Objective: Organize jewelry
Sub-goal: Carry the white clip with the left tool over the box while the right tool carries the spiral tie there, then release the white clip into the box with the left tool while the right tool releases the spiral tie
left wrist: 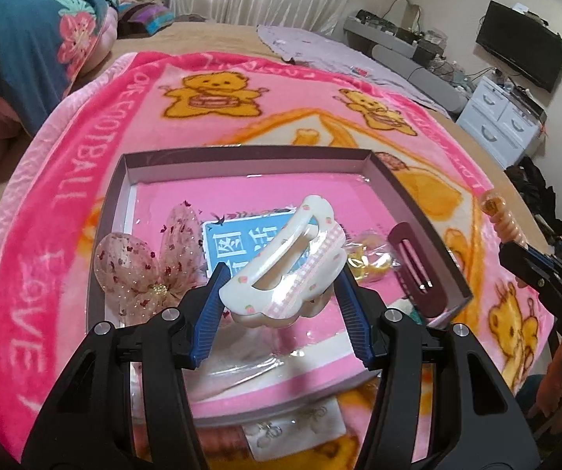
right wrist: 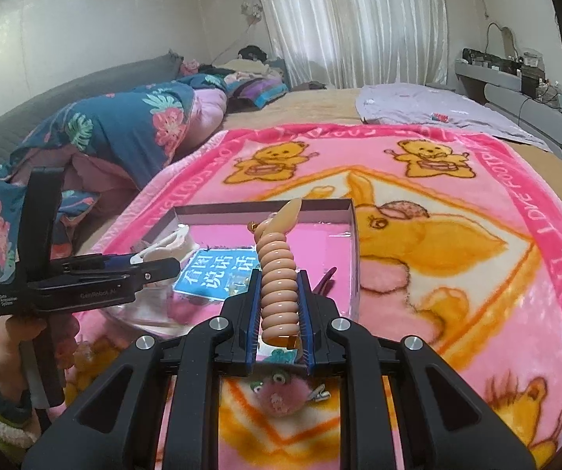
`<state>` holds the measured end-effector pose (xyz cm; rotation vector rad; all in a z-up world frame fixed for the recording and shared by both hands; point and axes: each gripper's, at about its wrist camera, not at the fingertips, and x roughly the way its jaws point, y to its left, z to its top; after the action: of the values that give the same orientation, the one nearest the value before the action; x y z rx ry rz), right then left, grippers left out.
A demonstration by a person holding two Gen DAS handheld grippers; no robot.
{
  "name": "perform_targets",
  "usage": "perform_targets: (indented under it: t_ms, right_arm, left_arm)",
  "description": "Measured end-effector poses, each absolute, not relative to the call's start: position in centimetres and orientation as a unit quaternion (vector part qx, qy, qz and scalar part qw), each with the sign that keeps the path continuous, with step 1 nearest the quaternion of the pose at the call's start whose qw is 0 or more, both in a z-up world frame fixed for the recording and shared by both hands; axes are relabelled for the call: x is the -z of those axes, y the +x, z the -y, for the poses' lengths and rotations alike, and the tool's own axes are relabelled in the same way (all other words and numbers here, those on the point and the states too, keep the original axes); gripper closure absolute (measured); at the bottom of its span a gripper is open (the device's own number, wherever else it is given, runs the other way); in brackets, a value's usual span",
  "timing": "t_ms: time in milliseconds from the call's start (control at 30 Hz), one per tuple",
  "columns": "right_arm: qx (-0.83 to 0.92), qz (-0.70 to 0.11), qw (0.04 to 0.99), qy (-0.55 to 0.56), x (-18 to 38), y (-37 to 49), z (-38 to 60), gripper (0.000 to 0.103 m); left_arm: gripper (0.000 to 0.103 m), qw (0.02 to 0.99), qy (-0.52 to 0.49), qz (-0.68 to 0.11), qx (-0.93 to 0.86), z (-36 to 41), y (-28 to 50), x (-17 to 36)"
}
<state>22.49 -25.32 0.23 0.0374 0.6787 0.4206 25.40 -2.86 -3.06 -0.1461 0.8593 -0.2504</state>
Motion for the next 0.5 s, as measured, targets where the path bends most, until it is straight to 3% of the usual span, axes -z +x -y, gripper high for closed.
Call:
perform_targets:
  t_ms: [500]
  right_arm:
    - [-0.216,-0.383,0.897,-0.036,3.4,26.1,21.3,0.086]
  left_arm:
    - [0.056,0.899,-0.075,-0.419,0.099,1.4,26.0,3.8]
